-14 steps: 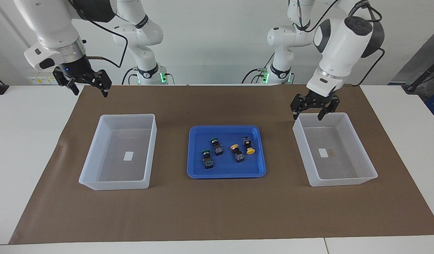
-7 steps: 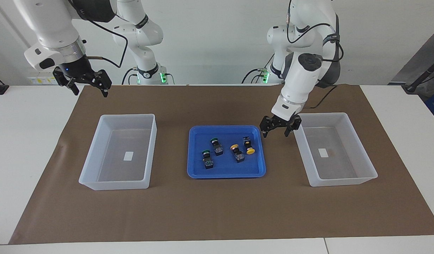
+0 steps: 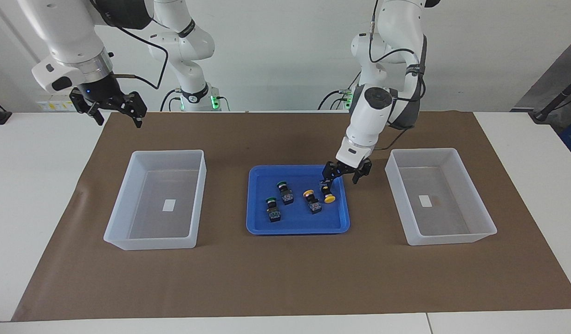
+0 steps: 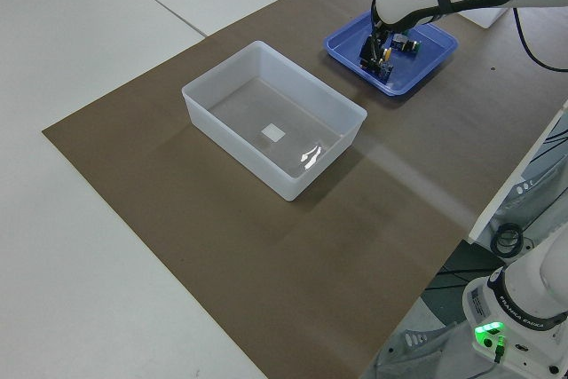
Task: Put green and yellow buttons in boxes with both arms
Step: 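Grasp the yellow button with the left gripper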
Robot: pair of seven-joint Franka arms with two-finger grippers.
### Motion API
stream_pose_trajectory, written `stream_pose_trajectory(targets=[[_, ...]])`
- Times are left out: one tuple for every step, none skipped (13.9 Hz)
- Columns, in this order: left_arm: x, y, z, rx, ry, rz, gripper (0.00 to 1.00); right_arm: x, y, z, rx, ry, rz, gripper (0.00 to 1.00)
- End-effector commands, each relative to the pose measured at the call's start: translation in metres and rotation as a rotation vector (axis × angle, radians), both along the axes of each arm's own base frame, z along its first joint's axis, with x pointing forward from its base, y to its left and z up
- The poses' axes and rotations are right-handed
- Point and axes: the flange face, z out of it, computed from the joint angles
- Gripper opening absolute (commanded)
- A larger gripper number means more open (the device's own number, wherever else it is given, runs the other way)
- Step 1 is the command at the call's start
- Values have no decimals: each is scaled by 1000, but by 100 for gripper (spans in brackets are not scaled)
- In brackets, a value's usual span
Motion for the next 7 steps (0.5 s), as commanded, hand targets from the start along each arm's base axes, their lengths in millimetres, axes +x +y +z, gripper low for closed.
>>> stream_pose_trajectory(targets=[[-5,-16,-25,-25,9,47,100,-7,-3,0,23,-4,4,100],[-5,-19,-35,-29,15,54,100,-7,-2,0,23,-3,6,100],[-4,-20,-42,-31,13,55,100,-7,-1,0,23,-3,10,100],[-5,-21,-43,-30,17,53,100,-7,0,0,23,-3,12,100],[-9,-25,-44,-28,22,45,100,-7,-1,0,23,-3,10,100],[-12,-24,-48,-23,28,47,98,-7,-1,0,23,-3,10,100],[-14,-24,-49,-20,32,46,92,-7,-2,0,23,-3,9,100]])
